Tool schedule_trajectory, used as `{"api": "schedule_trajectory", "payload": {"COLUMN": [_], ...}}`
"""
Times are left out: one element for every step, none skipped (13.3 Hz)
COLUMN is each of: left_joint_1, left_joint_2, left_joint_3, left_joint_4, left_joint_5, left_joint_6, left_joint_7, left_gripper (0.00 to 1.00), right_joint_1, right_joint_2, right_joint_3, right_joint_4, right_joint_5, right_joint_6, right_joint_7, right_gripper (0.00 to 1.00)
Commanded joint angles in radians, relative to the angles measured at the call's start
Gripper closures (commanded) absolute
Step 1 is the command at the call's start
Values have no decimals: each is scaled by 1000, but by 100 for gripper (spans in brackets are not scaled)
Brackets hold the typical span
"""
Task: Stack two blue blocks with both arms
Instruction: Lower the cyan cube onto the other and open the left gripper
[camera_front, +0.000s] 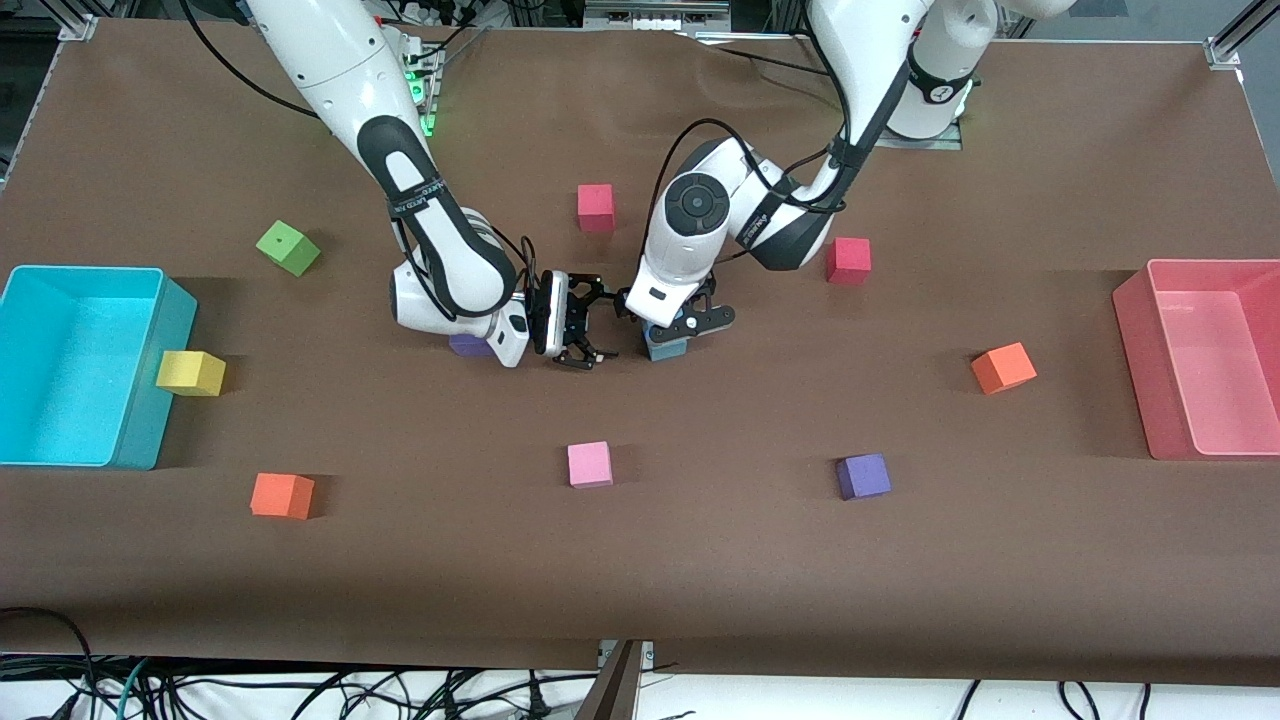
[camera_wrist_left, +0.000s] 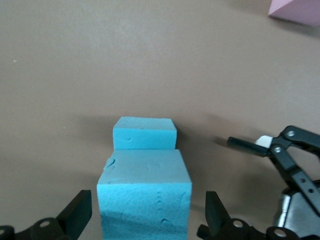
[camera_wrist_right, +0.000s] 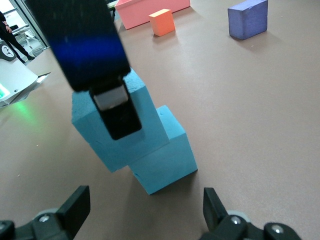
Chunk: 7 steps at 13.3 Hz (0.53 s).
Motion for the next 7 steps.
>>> {"api": "schedule_trajectory", "payload": {"left_joint_1": [-5,14,34,57,92,126,161], "left_joint_2": [-28,-50,-70,-87,-111,-142,-176], "left_joint_3": [17,17,18,19,19,19,17], "left_joint_4": [29,24,23,17,7,3,1], "left_joint_5": [22,24,25,27,27,27,27], "left_joint_6": [-14,-18,-36,-55,-82,-127,-179], "left_joint_7": [-17,-15,-12,9,61,112,132], "left_gripper": [0,0,0,0,0,0,0], "right_joint_1": [-13,-13,-13,-13,-13,-13,-13], "right_joint_2": [2,2,2,2,2,2,2], "right_joint_3": [14,14,14,14,14,14,14], "right_joint_4": [9,9,9,9,9,9,9], "right_joint_5": [20,19,19,20,20,20,19], "right_joint_6": [-7,-7,-7,-7,-7,-7,-7], "right_joint_7": [-22,-22,-22,-22,-19,-20,-22], "right_gripper": [0,0,0,0,0,0,0]}}
